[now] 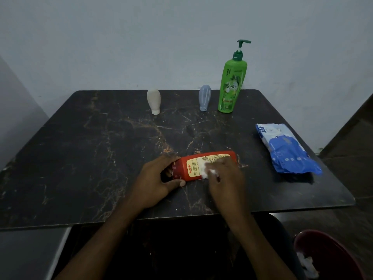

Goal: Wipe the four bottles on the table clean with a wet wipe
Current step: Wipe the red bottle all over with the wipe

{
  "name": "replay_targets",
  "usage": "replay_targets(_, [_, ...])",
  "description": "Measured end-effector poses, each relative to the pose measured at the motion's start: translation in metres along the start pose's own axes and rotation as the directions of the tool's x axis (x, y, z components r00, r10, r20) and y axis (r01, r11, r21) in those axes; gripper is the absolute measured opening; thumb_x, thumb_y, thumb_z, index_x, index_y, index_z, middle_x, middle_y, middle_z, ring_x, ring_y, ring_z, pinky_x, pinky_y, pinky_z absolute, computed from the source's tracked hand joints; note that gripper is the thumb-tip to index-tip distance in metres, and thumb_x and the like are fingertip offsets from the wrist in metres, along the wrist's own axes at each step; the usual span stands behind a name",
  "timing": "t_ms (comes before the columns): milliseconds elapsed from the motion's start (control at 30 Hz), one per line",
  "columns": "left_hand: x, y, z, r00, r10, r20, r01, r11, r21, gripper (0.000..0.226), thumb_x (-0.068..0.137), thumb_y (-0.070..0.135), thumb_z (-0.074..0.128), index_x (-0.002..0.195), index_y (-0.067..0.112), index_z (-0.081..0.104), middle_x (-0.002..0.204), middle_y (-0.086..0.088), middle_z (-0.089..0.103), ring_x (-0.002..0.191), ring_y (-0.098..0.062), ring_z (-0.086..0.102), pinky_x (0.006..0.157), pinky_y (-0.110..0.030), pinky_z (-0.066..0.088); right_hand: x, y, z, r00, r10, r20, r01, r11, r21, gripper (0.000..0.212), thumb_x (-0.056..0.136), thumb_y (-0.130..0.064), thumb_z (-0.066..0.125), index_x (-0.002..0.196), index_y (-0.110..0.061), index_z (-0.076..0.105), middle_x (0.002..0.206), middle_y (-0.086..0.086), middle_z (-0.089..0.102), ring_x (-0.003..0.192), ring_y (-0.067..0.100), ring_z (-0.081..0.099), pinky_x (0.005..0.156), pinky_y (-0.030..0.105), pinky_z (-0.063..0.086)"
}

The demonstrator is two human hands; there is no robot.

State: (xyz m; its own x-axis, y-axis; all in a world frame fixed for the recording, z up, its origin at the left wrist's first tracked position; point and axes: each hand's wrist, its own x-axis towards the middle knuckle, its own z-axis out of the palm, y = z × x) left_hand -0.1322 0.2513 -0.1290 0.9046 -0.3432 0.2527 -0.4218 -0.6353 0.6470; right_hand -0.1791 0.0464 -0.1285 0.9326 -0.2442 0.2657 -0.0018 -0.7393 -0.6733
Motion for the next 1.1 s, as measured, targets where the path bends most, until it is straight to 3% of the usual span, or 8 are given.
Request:
replay_targets(233, [0.000, 0.001, 0.001, 1.000, -0.010, 0.029, 0.009, 1.000, 0.001, 0.070, 0.079, 0.037, 0.084, 0.141, 0.028, 0.054, 0.124, 0.024, 0.049, 0.102, 0.010, 0.050, 0.081, -0.005, 0.034, 0.019, 0.043, -0.030, 0.967, 0.202, -0.158, -0.201, 0.979, 0.022, 0.013, 0.093, -0.015, 0.064, 0.105, -0.012, 0.068, 0.109, 0.006, 0.065, 0.085, 0.002, 0.055, 0.064, 0.005, 0.032])
replay_targets(400, [0.001, -0.001, 0.001, 0.999, -0.025, 0.034, 0.025, 1.000, 0.004, 0.072, 0.077, 0.045, 0.083, 0.140, 0.028, 0.056, 0.128, 0.020, 0.057, 0.108, 0.004, 0.056, 0.087, -0.012, 0.045, -0.014, -0.012, 0.002, 0.999, 0.015, -0.036, -0.012, 0.996, 0.085, 0.017, 0.092, -0.016, 0.065, 0.108, -0.021, 0.068, 0.113, -0.010, 0.055, 0.092, -0.001, 0.056, 0.075, 0.011, 0.049])
replay_targets(533, [0.002, -0.003, 0.001, 0.999, -0.015, 0.029, 0.014, 1.000, 0.014, 0.071, 0.076, 0.046, 0.083, 0.139, 0.026, 0.058, 0.128, 0.017, 0.063, 0.105, 0.009, 0.056, 0.086, -0.007, 0.043, -0.034, -0.026, 0.023, 0.976, -0.218, 0.026, 0.215, 0.973, 0.085, 0.025, 0.090, -0.011, 0.067, 0.115, -0.018, 0.071, 0.111, -0.013, 0.051, 0.092, -0.002, 0.054, 0.082, 0.004, 0.045])
replay_targets(667, [0.003, -0.007, 0.001, 0.997, -0.051, 0.055, 0.052, 0.999, -0.014, 0.075, 0.076, 0.050, 0.082, 0.142, 0.028, 0.055, 0.132, 0.013, 0.062, 0.111, 0.002, 0.057, 0.089, -0.015, 0.046, -0.014, -0.004, 0.007, 0.999, -0.032, 0.008, 0.032, 0.996, 0.082, 0.023, 0.092, -0.015, 0.064, 0.112, -0.025, 0.069, 0.113, -0.020, 0.047, 0.089, -0.012, 0.049, 0.075, -0.003, 0.040])
replay_targets(767, [0.004, -0.008, 0.001, 0.995, -0.053, 0.085, 0.054, 0.999, -0.003, 0.074, 0.077, 0.051, 0.080, 0.143, 0.030, 0.053, 0.135, 0.012, 0.060, 0.113, -0.001, 0.056, 0.087, -0.014, 0.042, 0.009, 0.024, -0.014, 0.991, 0.122, -0.051, -0.119, 0.991, 0.055, 0.013, 0.094, -0.019, 0.063, 0.105, -0.023, 0.068, 0.114, -0.005, 0.060, 0.085, -0.005, 0.053, 0.063, 0.005, 0.037])
replay_targets(900, [0.003, -0.006, 0.001, 0.995, -0.056, 0.088, 0.056, 0.998, 0.010, 0.074, 0.077, 0.051, 0.080, 0.143, 0.029, 0.053, 0.134, 0.013, 0.059, 0.113, -0.002, 0.056, 0.088, -0.017, 0.045, 0.022, 0.042, -0.029, 0.963, 0.226, -0.148, -0.220, 0.974, 0.051, 0.016, 0.092, -0.014, 0.066, 0.107, -0.013, 0.069, 0.111, 0.006, 0.065, 0.086, 0.002, 0.056, 0.069, 0.008, 0.034])
replay_targets(1000, [0.002, -0.002, 0.000, 0.997, -0.052, 0.061, 0.051, 0.999, 0.010, 0.067, 0.078, 0.044, 0.083, 0.137, 0.030, 0.055, 0.127, 0.015, 0.060, 0.106, 0.000, 0.057, 0.087, -0.018, 0.047, 0.022, 0.027, -0.021, 0.971, 0.204, -0.123, -0.203, 0.979, 0.027, 0.017, 0.093, -0.017, 0.064, 0.109, -0.015, 0.068, 0.112, 0.002, 0.064, 0.080, -0.003, 0.053, 0.060, 0.005, 0.035])
replay_targets(1100, [0.001, 0.002, 0.000, 1.000, -0.022, 0.003, 0.022, 1.000, -0.011, 0.060, 0.076, 0.032, 0.087, 0.129, 0.030, 0.058, 0.119, 0.018, 0.059, 0.103, 0.003, 0.057, 0.083, -0.014, 0.045, 0.012, -0.001, -0.009, 0.990, 0.126, -0.061, -0.121, 0.989, 0.081, 0.021, 0.092, -0.017, 0.065, 0.113, -0.022, 0.068, 0.120, -0.008, 0.055, 0.100, 0.001, 0.056, 0.067, 0.007, 0.045])
